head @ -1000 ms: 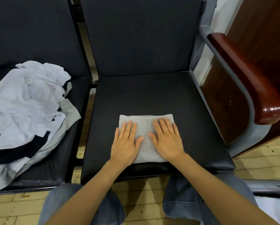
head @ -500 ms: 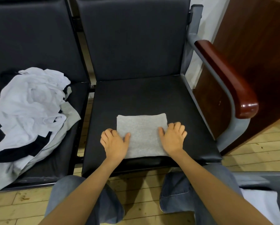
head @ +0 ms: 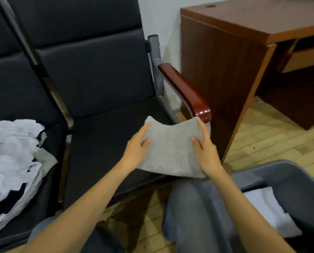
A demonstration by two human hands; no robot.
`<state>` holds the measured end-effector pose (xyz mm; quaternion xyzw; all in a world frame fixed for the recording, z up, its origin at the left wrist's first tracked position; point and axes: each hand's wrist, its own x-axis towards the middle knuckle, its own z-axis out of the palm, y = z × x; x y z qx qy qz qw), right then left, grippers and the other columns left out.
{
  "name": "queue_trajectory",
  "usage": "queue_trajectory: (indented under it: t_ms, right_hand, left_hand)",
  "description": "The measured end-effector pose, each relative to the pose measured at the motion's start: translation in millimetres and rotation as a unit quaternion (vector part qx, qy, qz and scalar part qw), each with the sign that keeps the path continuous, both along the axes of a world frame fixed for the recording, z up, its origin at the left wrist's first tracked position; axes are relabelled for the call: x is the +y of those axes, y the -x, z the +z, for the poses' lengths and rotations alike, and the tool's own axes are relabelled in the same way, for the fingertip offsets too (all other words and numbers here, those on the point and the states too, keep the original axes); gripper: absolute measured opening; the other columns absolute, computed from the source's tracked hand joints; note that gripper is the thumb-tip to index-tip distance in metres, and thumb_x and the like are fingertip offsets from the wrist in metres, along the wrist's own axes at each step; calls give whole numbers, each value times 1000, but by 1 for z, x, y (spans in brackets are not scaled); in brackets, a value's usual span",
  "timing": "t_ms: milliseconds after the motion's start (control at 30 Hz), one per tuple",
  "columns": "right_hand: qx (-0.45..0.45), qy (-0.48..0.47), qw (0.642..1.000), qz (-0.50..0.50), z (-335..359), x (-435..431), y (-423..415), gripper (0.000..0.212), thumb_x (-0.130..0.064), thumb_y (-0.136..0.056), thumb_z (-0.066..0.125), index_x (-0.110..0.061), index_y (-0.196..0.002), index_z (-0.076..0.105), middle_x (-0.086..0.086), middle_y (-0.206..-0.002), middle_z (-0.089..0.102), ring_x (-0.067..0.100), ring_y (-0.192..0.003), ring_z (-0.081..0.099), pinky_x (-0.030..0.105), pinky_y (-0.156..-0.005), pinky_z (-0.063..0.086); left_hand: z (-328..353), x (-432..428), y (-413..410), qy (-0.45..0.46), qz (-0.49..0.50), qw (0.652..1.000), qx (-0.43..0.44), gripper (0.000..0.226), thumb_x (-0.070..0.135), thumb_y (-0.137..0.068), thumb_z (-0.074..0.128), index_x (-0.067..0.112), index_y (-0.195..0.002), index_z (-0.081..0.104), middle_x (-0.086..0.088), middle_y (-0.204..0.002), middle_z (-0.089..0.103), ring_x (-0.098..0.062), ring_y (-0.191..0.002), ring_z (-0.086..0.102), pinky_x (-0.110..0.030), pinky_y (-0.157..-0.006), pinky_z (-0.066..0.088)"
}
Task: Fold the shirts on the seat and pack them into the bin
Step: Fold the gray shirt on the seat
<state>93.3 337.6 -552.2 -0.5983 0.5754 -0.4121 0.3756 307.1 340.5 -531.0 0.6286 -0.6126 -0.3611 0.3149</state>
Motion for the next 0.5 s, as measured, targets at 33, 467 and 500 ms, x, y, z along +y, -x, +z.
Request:
queue_trajectory:
  t_ms: [33,467,500]
  right_hand:
    - [2,18,999,-27,-2,2,25,57,-19,-102,39,-40,-149,14,0,-144,43,19,-120,49,27,-95,41]
    - [-27,-212,940,-266,-145,91,263,31,-12,-102,35,-21,-122,56,7,-123,52,24,-102,51,33,-83,43]
    - [-41,-227,932,-280,-155,100,271,32,-10,-101,36,-21,-124,55,7,-122,51,26,-102,52,38,-85,46]
  left_hand:
    - [2,-13,24,-5,-34,999,-11,48,16,-102,38,38,-144,31,0,-152,29,-18,-135,33,-26,-107,27]
    - [-112,-56,326,-124,-437,867,-205,55,-1,-96,35,23,-145,38,-7,-147,28,-27,-131,35,-22,-98,30]
    - [-122,-52,337,-147,-449,857,-205,60,-4,-93,35,25,-146,35,-5,-151,23,-27,-134,32,-26,-102,31]
